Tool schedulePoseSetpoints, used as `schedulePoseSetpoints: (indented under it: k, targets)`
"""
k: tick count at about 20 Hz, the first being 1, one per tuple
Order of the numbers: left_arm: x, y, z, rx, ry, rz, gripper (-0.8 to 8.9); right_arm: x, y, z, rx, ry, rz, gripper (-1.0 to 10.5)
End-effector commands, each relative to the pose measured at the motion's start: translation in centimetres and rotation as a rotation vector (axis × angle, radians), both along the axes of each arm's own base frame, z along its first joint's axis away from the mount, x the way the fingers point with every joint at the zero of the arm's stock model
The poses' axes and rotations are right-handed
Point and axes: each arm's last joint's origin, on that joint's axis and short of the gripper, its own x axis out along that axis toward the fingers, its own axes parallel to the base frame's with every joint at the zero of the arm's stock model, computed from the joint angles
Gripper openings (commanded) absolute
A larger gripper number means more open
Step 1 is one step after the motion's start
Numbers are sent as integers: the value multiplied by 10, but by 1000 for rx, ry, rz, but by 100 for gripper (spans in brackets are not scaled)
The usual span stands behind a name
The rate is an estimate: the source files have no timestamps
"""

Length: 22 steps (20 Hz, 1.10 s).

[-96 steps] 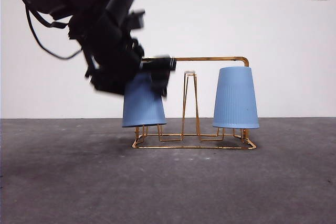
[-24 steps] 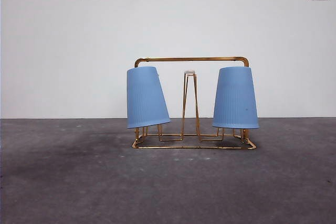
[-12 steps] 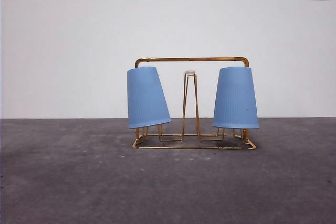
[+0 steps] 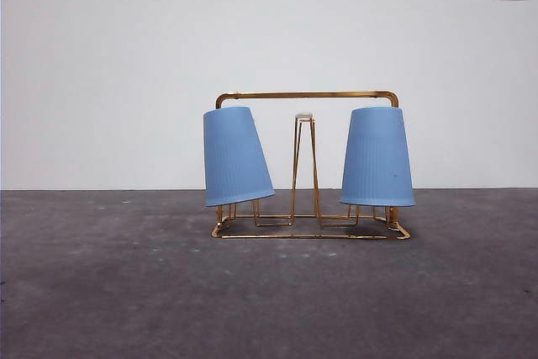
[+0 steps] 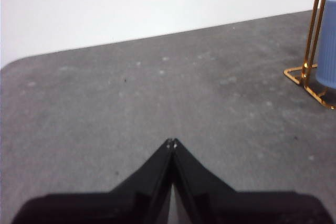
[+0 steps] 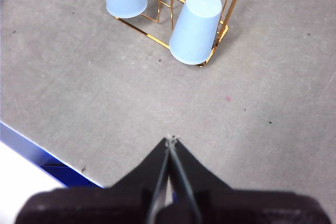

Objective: Pick up cup 1,put cup 1 in the cup rack,pick up cup 2,put cup 2 in the cup rack

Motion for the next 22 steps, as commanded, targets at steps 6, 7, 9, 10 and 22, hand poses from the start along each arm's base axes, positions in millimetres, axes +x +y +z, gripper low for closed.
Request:
schedulePoseSetpoints:
  k: [6, 7, 9, 10, 22]
  targets:
    - [0, 0, -3, -36, 2, -5, -3, -1, -1, -3, -13, 25, -7, 1]
    - [0, 0, -3, -36, 3, -5, -3, -1, -1, -3, -13, 25, -7, 1]
    - [1, 0, -3, -36, 7, -5, -3, -1, -1, -3, -13, 25, -7, 1]
    - [1, 0, -3, -36, 9, -5, -3, -1, -1, -3, -13, 25, -8, 1]
    - [1, 0, -4, -36, 14, -5, -3, -2, -22, 15, 128, -220, -169, 1]
